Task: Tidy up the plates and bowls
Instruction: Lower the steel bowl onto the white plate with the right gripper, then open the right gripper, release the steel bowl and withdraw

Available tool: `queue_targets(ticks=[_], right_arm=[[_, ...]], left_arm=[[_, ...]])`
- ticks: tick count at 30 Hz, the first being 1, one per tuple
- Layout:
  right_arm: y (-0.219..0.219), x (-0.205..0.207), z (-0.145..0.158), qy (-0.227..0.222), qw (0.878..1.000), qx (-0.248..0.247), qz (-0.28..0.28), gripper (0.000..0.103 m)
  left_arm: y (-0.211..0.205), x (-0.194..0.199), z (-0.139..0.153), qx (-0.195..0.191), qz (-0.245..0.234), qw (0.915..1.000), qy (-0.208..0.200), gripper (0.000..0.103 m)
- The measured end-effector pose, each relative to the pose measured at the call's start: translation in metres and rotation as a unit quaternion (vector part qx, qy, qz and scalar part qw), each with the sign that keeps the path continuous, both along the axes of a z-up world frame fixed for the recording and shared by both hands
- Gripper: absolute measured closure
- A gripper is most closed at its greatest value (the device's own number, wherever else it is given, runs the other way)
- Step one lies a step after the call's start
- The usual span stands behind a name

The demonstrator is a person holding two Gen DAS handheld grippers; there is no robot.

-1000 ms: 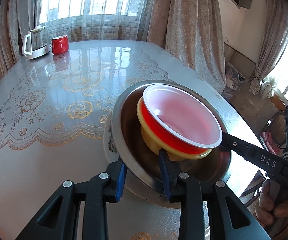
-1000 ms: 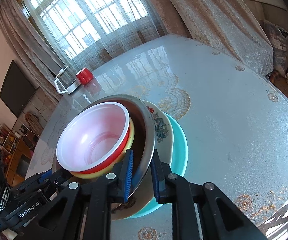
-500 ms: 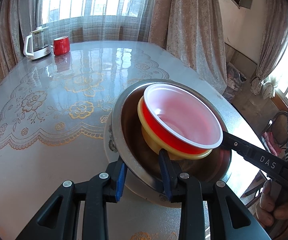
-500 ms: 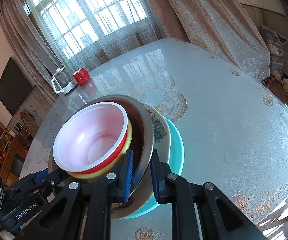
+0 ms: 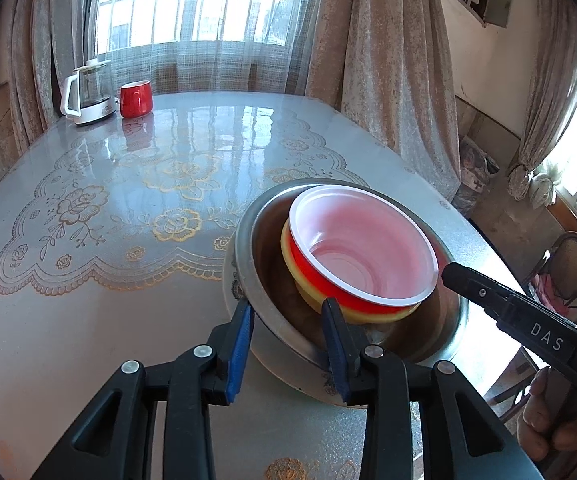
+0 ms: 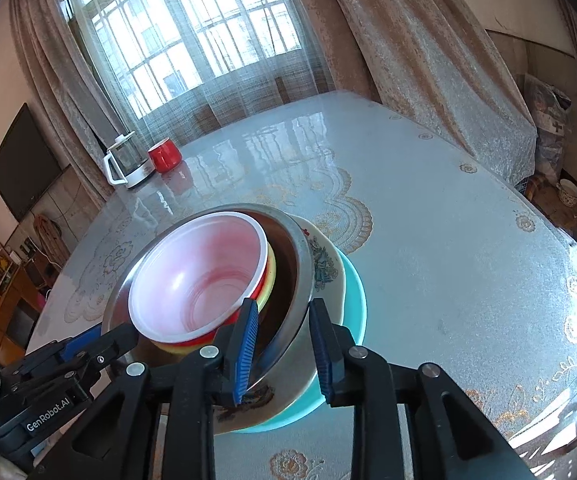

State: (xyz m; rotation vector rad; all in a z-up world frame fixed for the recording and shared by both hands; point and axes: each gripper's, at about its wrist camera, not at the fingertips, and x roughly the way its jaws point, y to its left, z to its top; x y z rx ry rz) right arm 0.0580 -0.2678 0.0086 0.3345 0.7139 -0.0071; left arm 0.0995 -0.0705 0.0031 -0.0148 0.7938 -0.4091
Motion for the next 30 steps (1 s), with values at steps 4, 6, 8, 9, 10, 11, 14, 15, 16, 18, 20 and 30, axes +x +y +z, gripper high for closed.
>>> queue_targets(ticks=[4, 6, 8, 9, 10, 11, 14, 15, 16, 18, 20, 30], right_arm=[[0.003, -0.007, 0.005, -0.015, 1.000, -0.002, -0.006, 0.071], [0.005, -0.011, 0.008, -0.023, 1.000, -0.005, -0.011, 0.070], [0.009, -0.016, 0.012, -0.034, 0.999, -0.012, -0.017, 0.069], [0.012, -0.018, 0.014, -0.040, 0.999, -0.017, -0.021, 0.068], [0.014, -0.021, 0.015, -0.045, 0.998, -0.022, -0.025, 0.066], [0.015, -0.022, 0.017, -0.049, 0.998, -0.025, -0.029, 0.066], [0.020, -0.027, 0.018, -0.054, 0.997, -0.040, -0.043, 0.066], [0.022, -0.029, 0.018, -0.056, 0.996, -0.047, -0.047, 0.066], [0.025, -0.031, 0.018, -0.058, 0.995, -0.056, -0.052, 0.065], [0.029, -0.036, 0.017, -0.062, 0.994, -0.070, -0.059, 0.065], [0.033, -0.040, 0.017, -0.067, 0.992, -0.086, -0.064, 0.064], [0.048, -0.046, 0.013, -0.063, 0.990, -0.115, -0.057, 0.064]], left_arm=[[0.003, -0.012, 0.005, 0.018, 0.015, 0.9993, -0.028, 0.066], [0.008, -0.017, 0.009, 0.021, 0.024, 0.9988, -0.038, 0.061], [0.015, -0.023, 0.013, 0.019, 0.037, 0.9980, -0.047, 0.060], [0.018, -0.025, 0.014, 0.019, 0.042, 0.9977, -0.050, 0.060], [0.021, -0.027, 0.014, 0.019, 0.047, 0.9974, -0.051, 0.059], [0.022, -0.030, 0.015, 0.020, 0.054, 0.9970, -0.051, 0.058], [0.030, -0.037, 0.015, 0.022, 0.078, 0.9952, -0.055, 0.057], [0.031, -0.040, 0.015, 0.024, 0.086, 0.9944, -0.057, 0.055], [0.032, -0.043, 0.014, 0.027, 0.093, 0.9936, -0.058, 0.054], [0.034, -0.048, 0.012, 0.032, 0.105, 0.9921, -0.060, 0.050], [0.036, -0.053, 0.009, 0.037, 0.118, 0.9901, -0.067, 0.050], [0.040, -0.070, 0.006, 0.048, 0.134, 0.9861, -0.086, 0.047]])
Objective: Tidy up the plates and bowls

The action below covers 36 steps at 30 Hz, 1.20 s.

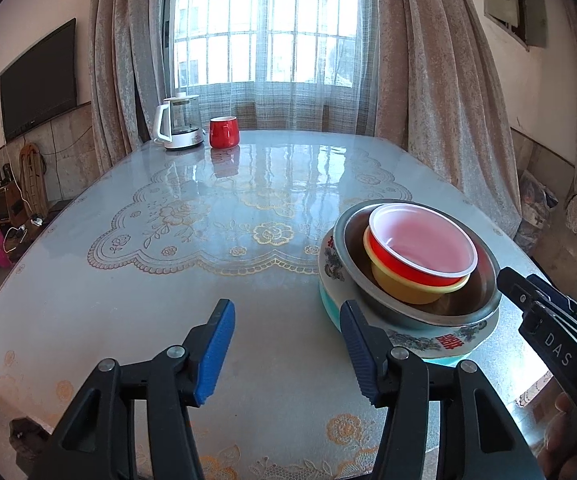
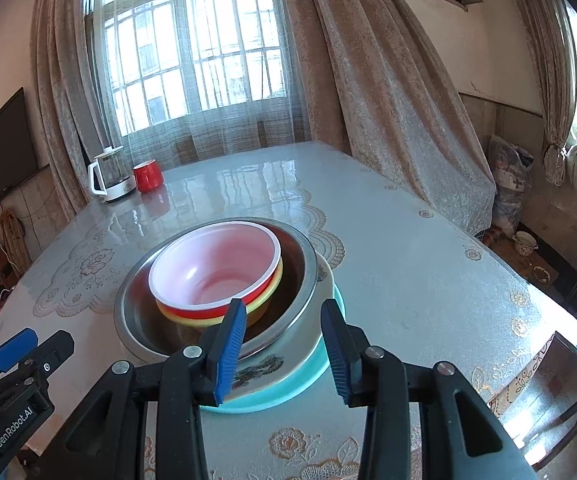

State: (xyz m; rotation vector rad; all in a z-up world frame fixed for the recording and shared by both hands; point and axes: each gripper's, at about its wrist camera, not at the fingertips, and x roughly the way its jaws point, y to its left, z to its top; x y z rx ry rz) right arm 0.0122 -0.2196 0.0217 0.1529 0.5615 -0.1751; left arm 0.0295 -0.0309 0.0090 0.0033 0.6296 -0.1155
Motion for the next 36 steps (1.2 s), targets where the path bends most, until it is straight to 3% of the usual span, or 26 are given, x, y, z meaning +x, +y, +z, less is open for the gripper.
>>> queue_targets(ticks=[12, 36], right_arm=[[0.0072, -0.0036, 0.0038, -0.006, 1.000, -0.010, 0.004, 0.064], [0.0087, -0.0013, 0.0038, -0.003, 1.000, -0.008, 0.006, 0.064]], left_arm=[[0.0011, -0.0037, 0.0031, -0.002, 0.003, 1.0000, -0.004, 0.037], [-0.0038, 0.0002, 0.0026, 0.010, -0.004, 0.9999, 0.001, 0.034]])
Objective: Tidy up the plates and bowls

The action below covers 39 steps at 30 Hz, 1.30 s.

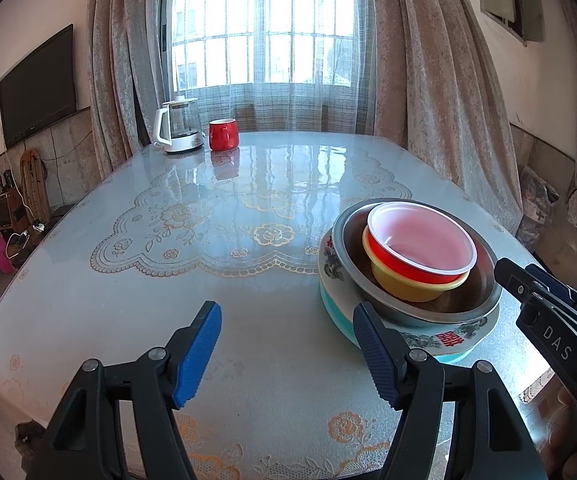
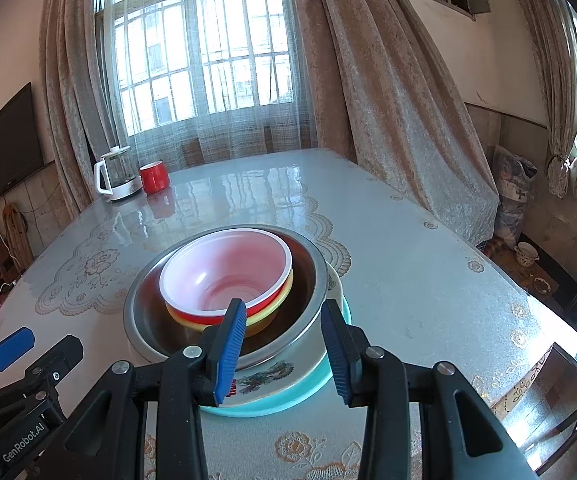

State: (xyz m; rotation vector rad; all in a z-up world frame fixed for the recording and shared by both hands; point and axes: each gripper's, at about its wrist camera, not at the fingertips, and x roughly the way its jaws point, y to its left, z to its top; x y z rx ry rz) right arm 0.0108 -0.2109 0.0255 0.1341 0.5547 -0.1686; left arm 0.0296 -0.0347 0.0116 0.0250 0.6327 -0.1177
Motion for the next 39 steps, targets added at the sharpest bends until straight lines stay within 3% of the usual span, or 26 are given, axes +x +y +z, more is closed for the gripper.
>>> queue_targets(ticks=[8, 39], right_arm=[[-0.0001, 0.0011, -0.0006, 0.001, 1.000, 0.002, 0.001, 0.064], [-0.0019, 0.0015, -0.0059, 0.006, 1.000, 0.005, -0.002, 0.064]], left_arm=[[-0.0007, -0.0004, -0.0004, 0.002, 0.000, 1.0000, 0.000, 0.029], [-0.0042, -0.0005, -0.0008, -0.002, -0.003, 1.0000, -0.009, 0.028]])
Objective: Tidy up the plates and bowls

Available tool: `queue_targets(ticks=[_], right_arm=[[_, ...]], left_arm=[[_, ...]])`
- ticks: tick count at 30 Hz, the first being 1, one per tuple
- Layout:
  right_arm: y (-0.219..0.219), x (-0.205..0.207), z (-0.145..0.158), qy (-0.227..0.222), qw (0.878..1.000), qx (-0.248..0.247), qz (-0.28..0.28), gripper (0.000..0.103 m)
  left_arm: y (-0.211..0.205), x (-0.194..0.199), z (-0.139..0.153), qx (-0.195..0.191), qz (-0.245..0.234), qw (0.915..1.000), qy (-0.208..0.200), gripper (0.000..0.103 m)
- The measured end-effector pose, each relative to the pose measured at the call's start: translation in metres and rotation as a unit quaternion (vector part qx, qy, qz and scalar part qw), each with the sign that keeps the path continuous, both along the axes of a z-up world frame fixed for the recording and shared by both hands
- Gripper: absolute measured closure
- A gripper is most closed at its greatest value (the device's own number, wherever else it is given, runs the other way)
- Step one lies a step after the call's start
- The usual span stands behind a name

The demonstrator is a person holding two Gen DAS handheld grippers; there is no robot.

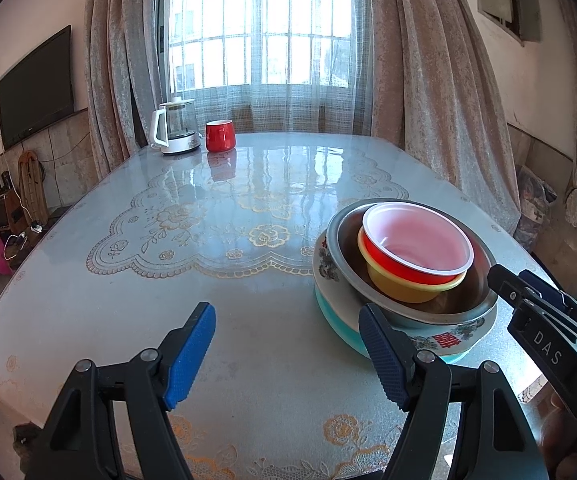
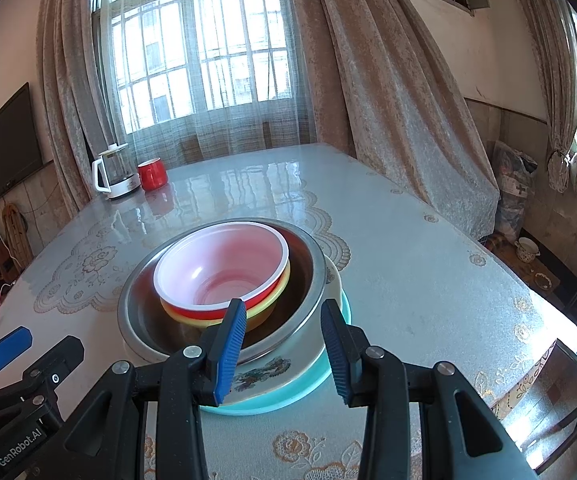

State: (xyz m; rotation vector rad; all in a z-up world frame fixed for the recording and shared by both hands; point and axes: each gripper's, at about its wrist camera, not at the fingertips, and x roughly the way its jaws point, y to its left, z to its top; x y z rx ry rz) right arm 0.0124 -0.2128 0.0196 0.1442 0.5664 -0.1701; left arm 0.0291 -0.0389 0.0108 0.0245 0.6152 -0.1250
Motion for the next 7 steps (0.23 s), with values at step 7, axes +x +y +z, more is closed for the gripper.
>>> queue_targets(ticks=[7], right_arm=[[-0.0060, -0.0015, 0.0020, -0.006, 1.000, 0.003, -0.004, 0.064]], left_arm=[[0.0002, 0.0034, -0.0034, 0.005, -0.005, 1.0000, 0.004, 0.029]])
